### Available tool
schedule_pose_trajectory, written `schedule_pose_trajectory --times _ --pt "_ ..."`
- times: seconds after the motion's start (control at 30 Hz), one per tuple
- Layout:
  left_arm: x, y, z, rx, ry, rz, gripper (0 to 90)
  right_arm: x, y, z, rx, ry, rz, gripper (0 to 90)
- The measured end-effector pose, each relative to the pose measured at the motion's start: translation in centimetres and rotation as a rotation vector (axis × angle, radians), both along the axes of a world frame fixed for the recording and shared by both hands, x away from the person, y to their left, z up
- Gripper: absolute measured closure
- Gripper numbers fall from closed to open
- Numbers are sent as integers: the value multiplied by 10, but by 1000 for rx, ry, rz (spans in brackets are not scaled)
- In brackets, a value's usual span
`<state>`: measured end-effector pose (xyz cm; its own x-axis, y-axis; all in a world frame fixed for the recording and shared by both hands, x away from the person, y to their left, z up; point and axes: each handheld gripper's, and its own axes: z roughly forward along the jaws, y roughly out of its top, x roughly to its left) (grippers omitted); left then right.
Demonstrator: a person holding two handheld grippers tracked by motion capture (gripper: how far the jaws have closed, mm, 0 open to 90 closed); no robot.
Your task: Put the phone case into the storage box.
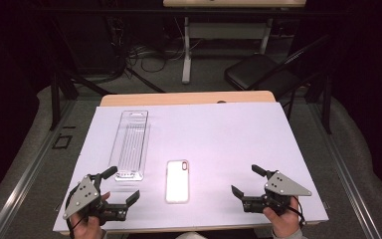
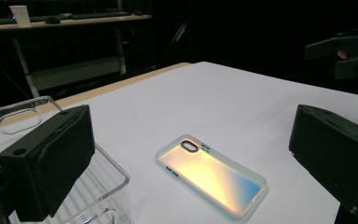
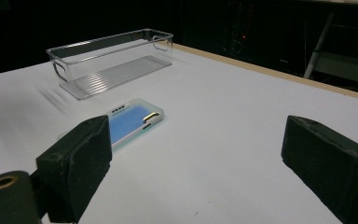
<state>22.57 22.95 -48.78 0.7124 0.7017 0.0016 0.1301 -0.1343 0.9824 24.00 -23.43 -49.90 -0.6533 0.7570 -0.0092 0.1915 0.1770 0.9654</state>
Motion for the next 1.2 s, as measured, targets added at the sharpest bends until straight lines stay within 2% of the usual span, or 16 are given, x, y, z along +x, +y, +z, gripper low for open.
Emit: schedule_pose_trajectory --times 0.13,0.3,0.5,0.6,0.83,0.97,1.07,1.2 --pt "1 0 0 0 0 -1 3 0 0 0 8 21 -3 84" --pt "3 0 0 -1 9 6 3 0 1 0 -7 40 -13 84" --pt "4 -1 0 4 9 7 3 5 0 3 4 119 0 85" --pt "4 -1 0 4 9 12 3 4 1 5 2 111 -19 115" --pt "4 -2 1 10 27 6 4 6 4 10 15 113 -20 144" --pt "9 -4 5 -1 54 13 3 9 7 15 -4 106 -10 148" --pt "15 -7 9 -13 84 4 3 12 14 20 -28 111 20 151" --pt "21 -11 12 -4 105 -2 3 16 22 23 -52 112 43 192"
